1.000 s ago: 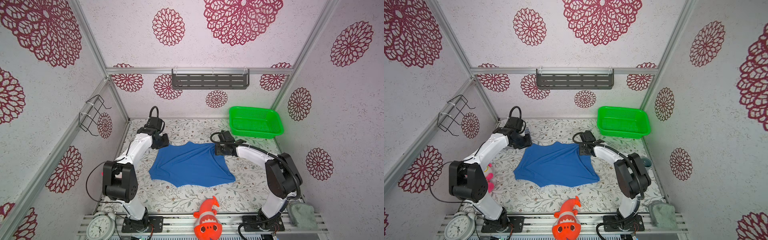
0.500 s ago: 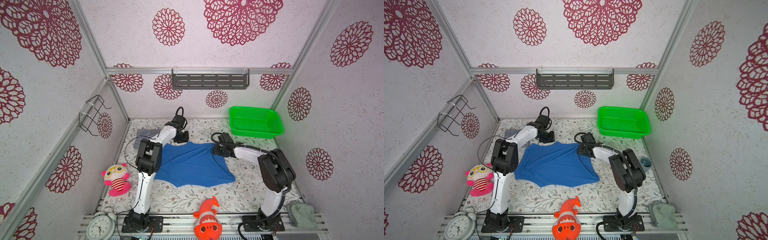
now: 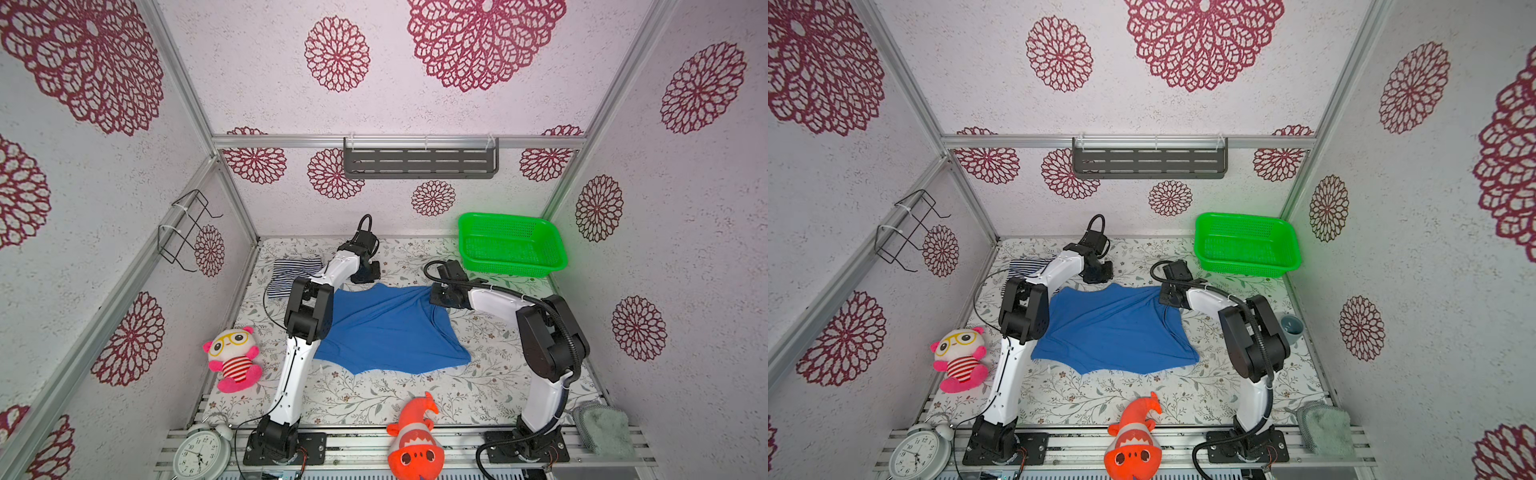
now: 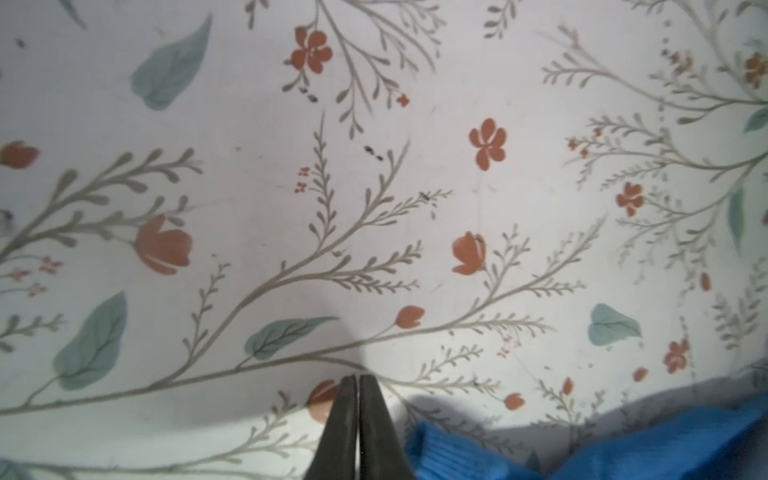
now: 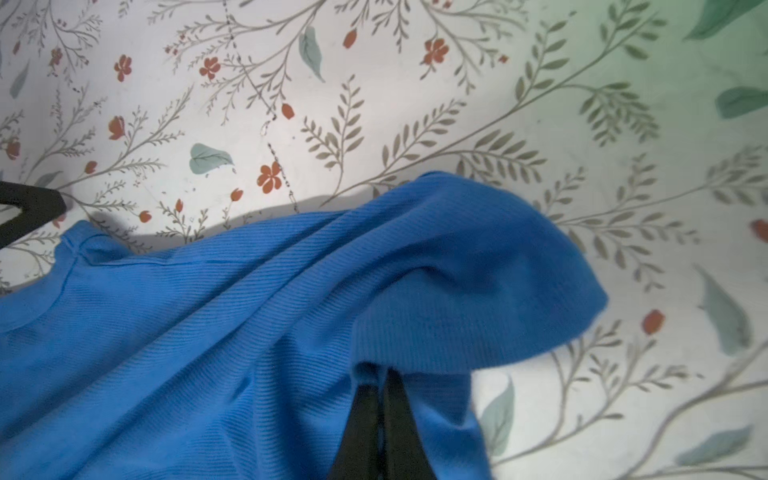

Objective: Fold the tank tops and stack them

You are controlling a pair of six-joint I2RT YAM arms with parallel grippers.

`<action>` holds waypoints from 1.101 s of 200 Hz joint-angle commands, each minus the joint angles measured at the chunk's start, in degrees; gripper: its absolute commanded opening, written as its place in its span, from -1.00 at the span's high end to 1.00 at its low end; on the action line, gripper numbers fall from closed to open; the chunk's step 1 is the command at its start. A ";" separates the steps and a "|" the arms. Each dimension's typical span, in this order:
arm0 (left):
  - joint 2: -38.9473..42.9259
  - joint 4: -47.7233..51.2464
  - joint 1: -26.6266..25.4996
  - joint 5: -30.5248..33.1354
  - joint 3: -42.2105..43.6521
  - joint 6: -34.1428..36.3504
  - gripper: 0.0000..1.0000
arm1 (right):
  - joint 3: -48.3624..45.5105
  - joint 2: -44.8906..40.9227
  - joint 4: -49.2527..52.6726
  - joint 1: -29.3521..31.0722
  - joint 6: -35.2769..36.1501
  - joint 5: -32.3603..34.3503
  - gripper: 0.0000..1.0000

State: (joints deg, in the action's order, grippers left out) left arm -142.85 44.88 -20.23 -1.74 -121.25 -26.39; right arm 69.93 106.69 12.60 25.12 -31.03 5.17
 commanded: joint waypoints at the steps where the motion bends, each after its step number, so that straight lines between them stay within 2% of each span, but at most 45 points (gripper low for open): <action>1: -2.45 2.30 0.61 3.47 0.61 -0.06 0.96 | 0.28 -4.99 5.21 -2.98 9.46 1.34 1.00; 30: -1.50 0.20 2.42 3.92 2.45 -0.83 1.00 | 0.50 -6.41 7.79 -7.50 20.78 4.02 1.00; 64: 1.54 -1.81 5.20 4.91 4.60 -0.74 1.00 | 2.53 -6.40 7.96 -12.89 23.21 6.21 0.98; 80: 4.20 -3.58 6.05 5.33 6.24 -0.22 1.00 | 3.83 -6.88 8.39 -14.03 23.03 4.53 0.36; 88: 5.78 -3.98 6.24 5.64 6.94 0.19 1.00 | 4.33 -7.34 9.36 -13.97 22.91 3.59 -0.04; 99: 8.01 -4.63 6.18 5.68 8.19 0.56 1.00 | 5.15 -7.79 11.78 -13.99 22.31 2.87 -0.23; 109: 9.95 -5.13 6.00 4.46 9.39 0.60 0.96 | 5.32 -8.52 13.93 -14.01 21.70 2.74 -0.24; 140: 11.69 -5.13 2.70 1.82 9.59 3.40 0.63 | 4.36 -11.70 17.11 -13.99 18.84 1.76 -0.19; 161: 8.44 -4.50 -0.36 1.29 6.21 6.73 0.35 | 2.45 -13.45 15.65 -13.83 16.30 -1.33 -0.13; 188: 2.62 -1.82 -2.66 1.07 -0.01 9.84 0.20 | -0.63 -14.99 13.74 -13.87 13.75 -2.00 -0.09; 206: -0.04 -1.71 -3.49 0.00 -1.68 10.64 0.02 | -2.43 -16.07 13.00 -13.83 12.75 -2.04 -0.07; 220: -2.44 0.14 -3.91 0.50 -3.99 10.54 -0.02 | -3.81 -16.67 12.39 -13.71 11.88 -1.53 -0.04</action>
State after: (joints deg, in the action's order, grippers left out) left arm -140.29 41.63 -24.88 -0.84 -122.61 -18.22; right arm 67.72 92.75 25.91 11.09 -15.94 3.97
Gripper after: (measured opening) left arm 0.497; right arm 0.530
